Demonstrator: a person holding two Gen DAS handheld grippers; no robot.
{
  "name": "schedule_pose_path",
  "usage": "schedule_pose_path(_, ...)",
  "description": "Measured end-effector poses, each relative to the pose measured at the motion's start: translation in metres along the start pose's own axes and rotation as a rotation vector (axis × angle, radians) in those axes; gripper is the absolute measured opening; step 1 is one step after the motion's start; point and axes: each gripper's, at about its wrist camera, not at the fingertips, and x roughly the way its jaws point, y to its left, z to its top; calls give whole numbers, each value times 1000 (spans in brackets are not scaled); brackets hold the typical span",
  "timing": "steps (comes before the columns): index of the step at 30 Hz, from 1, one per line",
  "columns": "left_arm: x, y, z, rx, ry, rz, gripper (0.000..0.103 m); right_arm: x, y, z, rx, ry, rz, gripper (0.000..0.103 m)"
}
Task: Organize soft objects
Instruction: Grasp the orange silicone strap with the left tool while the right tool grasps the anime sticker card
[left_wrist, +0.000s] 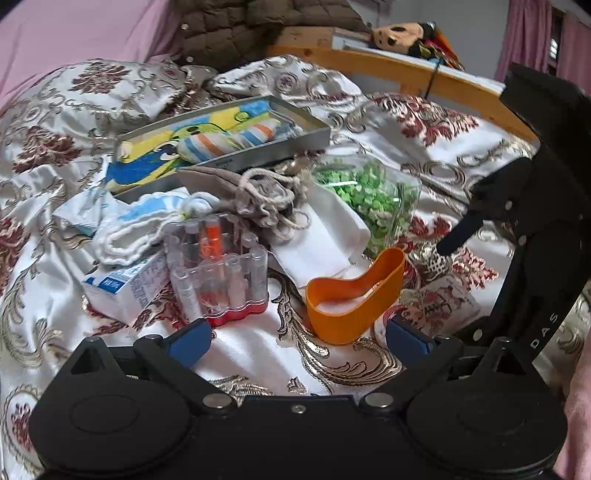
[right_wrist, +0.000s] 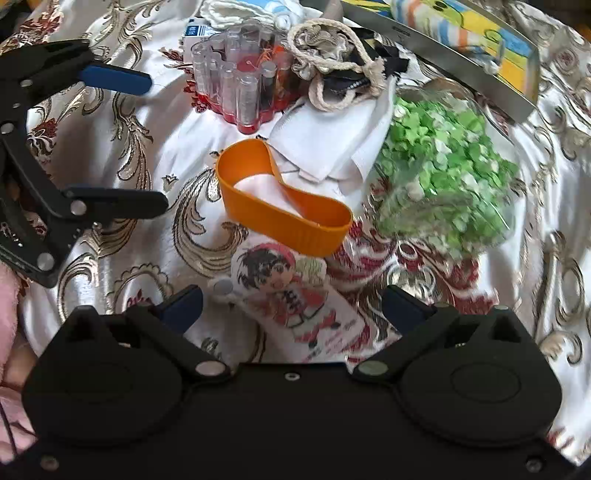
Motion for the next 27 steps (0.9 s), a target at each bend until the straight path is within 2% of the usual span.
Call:
schedule_pose_path(5, 18, -1, 1, 55, 23, -28, 95, 23, 0, -2, -64, 11, 5, 100)
schedule_pose_path(10, 33, -6, -1, 102, 30, -87, 88, 39, -4, -4, -46, 32, 33, 88)
schedule_pose_path(12, 37, -9, -2, 125, 25, -111, 87, 44, -6, -5, -45, 40, 46, 86)
schedule_pose_path(17, 43, -15, -1, 176, 6, -146, 85, 60, -2, -7, -97, 49, 23, 84)
schedule_pose_path(19, 46, -15, -1, 188, 8, -148, 82, 65, 0, -8, -111, 52, 17, 79)
schedule_pose_path(22, 50, -14, 0, 192, 16, -150, 72, 64, 5, -9, -100, 56, 22, 69)
schedule_pose_path(24, 51, -13, 0, 191, 19, -150, 59, 64, 5, -10, -99, 55, 32, 67)
schedule_pose_path(26, 52, -12, 0, 186, 22, -155, 50, 62, 7, -11, -105, 55, 29, 66)
schedule_pose_path(27, 52, -12, 0, 186, 22, -157, 50, 58, 8, -10, -107, 57, 27, 65)
